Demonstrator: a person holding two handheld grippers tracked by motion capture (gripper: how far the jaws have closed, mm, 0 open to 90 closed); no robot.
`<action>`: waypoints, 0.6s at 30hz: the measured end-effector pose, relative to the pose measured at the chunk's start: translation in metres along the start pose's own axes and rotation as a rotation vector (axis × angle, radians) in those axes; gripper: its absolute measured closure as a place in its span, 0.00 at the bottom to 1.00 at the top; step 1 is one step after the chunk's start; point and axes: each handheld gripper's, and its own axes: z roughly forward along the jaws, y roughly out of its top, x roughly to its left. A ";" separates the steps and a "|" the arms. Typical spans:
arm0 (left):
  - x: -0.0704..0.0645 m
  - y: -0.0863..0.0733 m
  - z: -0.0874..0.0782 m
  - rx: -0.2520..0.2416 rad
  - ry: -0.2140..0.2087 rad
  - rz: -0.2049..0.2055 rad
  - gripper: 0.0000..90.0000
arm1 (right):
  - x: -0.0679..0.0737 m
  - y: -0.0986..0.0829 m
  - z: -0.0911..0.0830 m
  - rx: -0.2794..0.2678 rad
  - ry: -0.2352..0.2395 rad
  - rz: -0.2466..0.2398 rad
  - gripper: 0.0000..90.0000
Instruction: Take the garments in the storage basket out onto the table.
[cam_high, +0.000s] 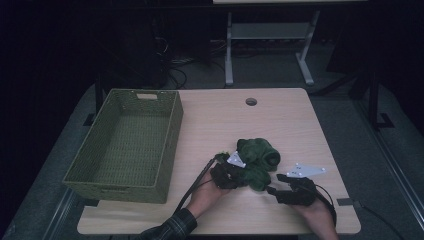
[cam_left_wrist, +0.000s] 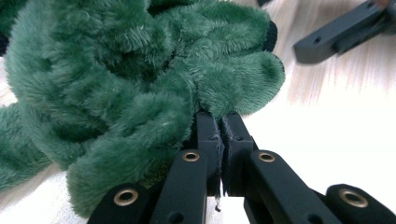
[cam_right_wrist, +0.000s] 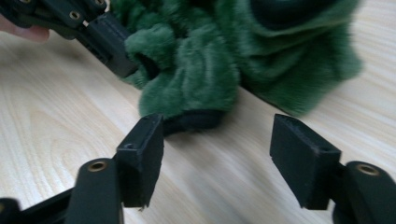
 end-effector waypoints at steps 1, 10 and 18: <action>0.000 0.001 -0.002 -0.002 -0.002 0.004 0.98 | 0.001 0.001 0.003 0.002 0.008 0.005 0.45; -0.001 0.001 -0.020 -0.054 -0.034 -0.025 0.98 | -0.002 0.008 0.010 -0.002 0.018 0.023 0.82; 0.001 0.002 -0.044 -0.109 -0.037 -0.034 0.98 | -0.003 0.015 0.002 -0.006 -0.017 -0.008 0.94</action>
